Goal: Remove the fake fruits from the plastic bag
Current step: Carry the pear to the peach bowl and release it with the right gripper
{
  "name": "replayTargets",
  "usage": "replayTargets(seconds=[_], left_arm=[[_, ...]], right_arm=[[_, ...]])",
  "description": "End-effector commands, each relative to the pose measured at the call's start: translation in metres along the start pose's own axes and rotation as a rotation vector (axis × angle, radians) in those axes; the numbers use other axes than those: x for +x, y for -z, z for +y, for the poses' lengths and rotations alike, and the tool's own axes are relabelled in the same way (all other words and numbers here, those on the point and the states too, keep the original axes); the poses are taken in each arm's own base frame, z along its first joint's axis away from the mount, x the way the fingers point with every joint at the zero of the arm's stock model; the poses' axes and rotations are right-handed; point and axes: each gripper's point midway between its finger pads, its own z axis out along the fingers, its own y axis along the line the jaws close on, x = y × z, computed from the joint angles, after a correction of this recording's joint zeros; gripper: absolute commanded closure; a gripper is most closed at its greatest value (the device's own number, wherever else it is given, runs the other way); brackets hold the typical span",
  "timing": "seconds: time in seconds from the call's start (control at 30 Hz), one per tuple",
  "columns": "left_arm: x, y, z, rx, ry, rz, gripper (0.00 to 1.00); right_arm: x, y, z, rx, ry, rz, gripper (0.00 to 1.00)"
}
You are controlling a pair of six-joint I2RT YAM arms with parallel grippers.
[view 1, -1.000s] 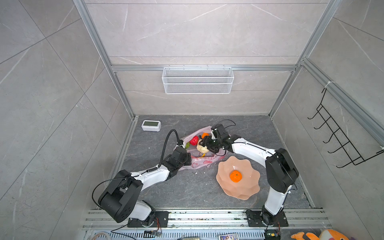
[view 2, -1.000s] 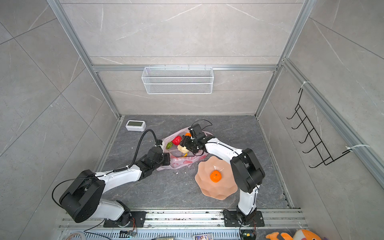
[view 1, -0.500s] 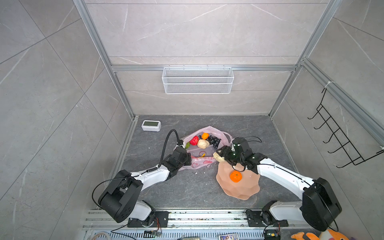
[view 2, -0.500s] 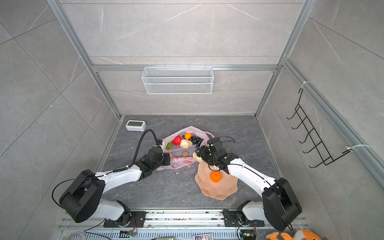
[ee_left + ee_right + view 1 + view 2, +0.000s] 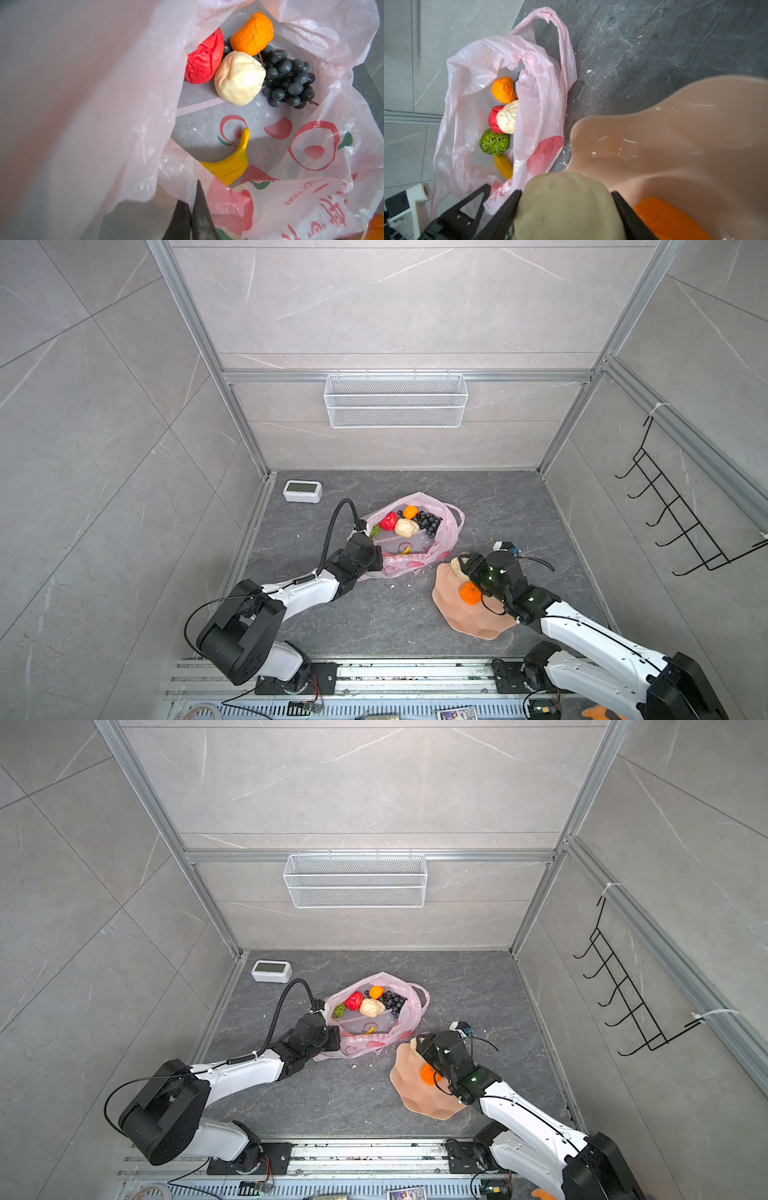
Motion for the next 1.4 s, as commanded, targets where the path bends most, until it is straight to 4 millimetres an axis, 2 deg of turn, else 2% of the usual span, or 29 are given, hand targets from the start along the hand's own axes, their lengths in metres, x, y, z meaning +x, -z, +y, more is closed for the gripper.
replayTargets(seconds=[0.0,0.2,0.43,0.77,1.03,1.37], left_arm=[[-0.014,0.0,-0.006,0.018,0.026,-0.038,0.97],[-0.013,-0.001,-0.007,0.022,0.026,-0.033,0.97],[-0.014,0.0,-0.007,0.023,0.025,-0.035,0.97],[-0.013,-0.001,-0.006,0.022,0.023,-0.032,0.96],[-0.013,-0.001,-0.006,0.019,0.02,-0.034,0.96],[-0.013,-0.002,-0.006,0.018,0.021,-0.032,0.96]], right_arm=[[-0.006,0.005,0.009,-0.055,-0.03,-0.079,0.38],[0.008,0.008,0.008,-0.087,-0.004,-0.08,0.38],[0.022,-0.003,0.013,-0.115,0.122,-0.05,0.37],[0.037,-0.013,0.0,-0.105,0.146,-0.01,0.3],[0.035,-0.012,-0.004,-0.062,0.163,-0.013,0.16],[0.024,0.002,-0.006,-0.014,0.217,-0.035,0.14]])
